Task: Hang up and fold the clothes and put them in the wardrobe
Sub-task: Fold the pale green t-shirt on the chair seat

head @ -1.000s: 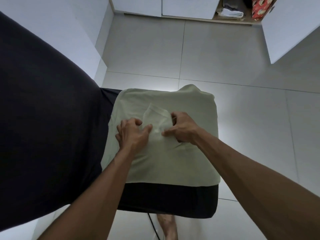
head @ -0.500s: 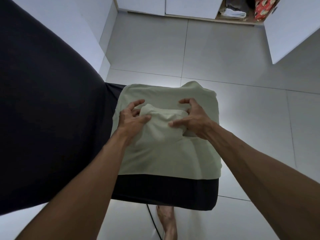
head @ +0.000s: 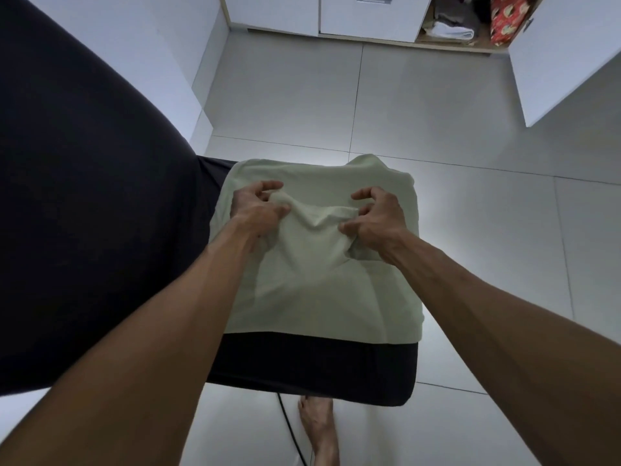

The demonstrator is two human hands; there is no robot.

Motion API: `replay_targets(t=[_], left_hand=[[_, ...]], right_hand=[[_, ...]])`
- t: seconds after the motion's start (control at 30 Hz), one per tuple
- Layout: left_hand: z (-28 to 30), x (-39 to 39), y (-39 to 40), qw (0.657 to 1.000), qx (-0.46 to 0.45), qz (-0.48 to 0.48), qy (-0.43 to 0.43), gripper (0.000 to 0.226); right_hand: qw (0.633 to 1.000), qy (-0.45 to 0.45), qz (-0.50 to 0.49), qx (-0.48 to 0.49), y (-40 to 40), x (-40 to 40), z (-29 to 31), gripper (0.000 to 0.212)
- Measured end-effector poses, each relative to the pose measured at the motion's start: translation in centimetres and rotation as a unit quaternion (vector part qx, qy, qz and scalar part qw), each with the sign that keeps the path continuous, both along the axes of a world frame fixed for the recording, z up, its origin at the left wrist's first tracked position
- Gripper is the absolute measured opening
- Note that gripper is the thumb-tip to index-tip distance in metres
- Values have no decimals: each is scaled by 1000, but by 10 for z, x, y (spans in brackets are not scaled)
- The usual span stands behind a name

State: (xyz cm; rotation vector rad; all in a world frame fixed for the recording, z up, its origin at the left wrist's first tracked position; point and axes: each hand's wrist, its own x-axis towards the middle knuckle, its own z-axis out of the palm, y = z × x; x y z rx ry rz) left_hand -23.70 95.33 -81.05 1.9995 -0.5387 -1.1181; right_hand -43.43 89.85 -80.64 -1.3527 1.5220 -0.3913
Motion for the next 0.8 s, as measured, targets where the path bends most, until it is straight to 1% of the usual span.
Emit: replay_targets(t=[0.1, 0.17, 0.23, 0.3, 0.33, 0.37, 0.43, 0.5, 0.53, 0.57, 0.63, 0.67, 0.73, 0.8], left_hand=[[10, -3, 26, 992, -106, 20, 69, 55], [18, 2, 52, 988, -134, 27, 65, 62], [22, 9, 81, 993, -115, -2, 13, 65], [22, 16, 113, 994, -50, -76, -57, 67], [22, 19, 127, 990, -8, -108, -89, 66], [20, 20, 138, 985, 33, -120, -116, 62], [16, 20, 147, 979, 87, -91, -163, 49], [16, 11, 140, 972, 125, -56, -190, 25], [17, 4, 133, 967, 139, -59, -204, 11], [18, -3, 124, 963, 146, -73, -216, 11], [14, -14, 109, 954, 162, -95, -234, 32], [12, -18, 102, 951, 165, -91, -244, 36], [6, -22, 90, 955, 174, -54, -234, 30], [3, -21, 84, 955, 185, -10, -230, 25]], right_hand=[[994, -20, 31, -100, 15, -7, 4, 45], [983, -45, 79, -161, 34, -15, 11, 38], [964, -36, 167, -203, 58, -27, 18, 39], [946, -9, 263, -190, 82, -46, 20, 47], [944, 1, 285, -167, 91, -57, 19, 50], [950, 10, 280, -137, 98, -67, 18, 50], [972, 27, 218, -79, 107, -78, 14, 42], [985, 49, 154, -57, 110, -75, 11, 28], [989, 54, 129, -55, 110, -70, 10, 25], [992, 51, 107, -53, 109, -63, 9, 26], [996, 32, 75, -42, 105, -43, 6, 34], [997, 27, 66, -34, 103, -34, 3, 37], [997, 53, 55, -33, 97, -21, -5, 32], [991, 109, 47, -62, 95, -17, -9, 22]])
